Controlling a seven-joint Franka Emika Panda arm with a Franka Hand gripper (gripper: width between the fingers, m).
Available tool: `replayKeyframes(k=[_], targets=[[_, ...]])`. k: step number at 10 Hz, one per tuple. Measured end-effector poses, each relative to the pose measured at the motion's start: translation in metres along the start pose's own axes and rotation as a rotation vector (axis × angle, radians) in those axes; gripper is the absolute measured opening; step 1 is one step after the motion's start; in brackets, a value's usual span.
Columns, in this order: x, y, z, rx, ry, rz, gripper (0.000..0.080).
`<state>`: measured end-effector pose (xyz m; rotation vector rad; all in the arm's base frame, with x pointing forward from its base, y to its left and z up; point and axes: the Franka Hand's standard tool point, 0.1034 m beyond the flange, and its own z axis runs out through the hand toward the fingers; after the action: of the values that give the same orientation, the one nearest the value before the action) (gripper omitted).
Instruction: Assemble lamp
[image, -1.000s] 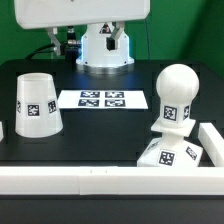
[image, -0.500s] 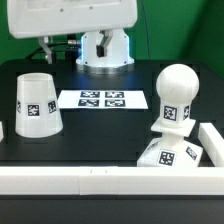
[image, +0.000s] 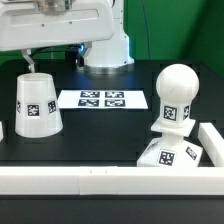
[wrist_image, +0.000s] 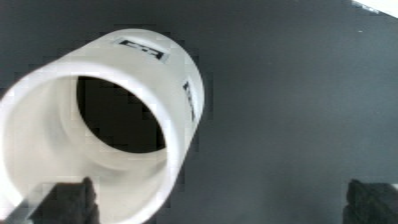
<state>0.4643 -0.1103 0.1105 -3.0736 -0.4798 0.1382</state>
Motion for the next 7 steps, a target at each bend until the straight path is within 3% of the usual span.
replayKeyframes(k=[3, 7], targets=[[-0.001, 0.0, 0.002, 0.001, -0.003, 0.0, 0.0699], [-0.012, 0.002, 0.023, 0.002, -0.016, -0.004, 0.0699]])
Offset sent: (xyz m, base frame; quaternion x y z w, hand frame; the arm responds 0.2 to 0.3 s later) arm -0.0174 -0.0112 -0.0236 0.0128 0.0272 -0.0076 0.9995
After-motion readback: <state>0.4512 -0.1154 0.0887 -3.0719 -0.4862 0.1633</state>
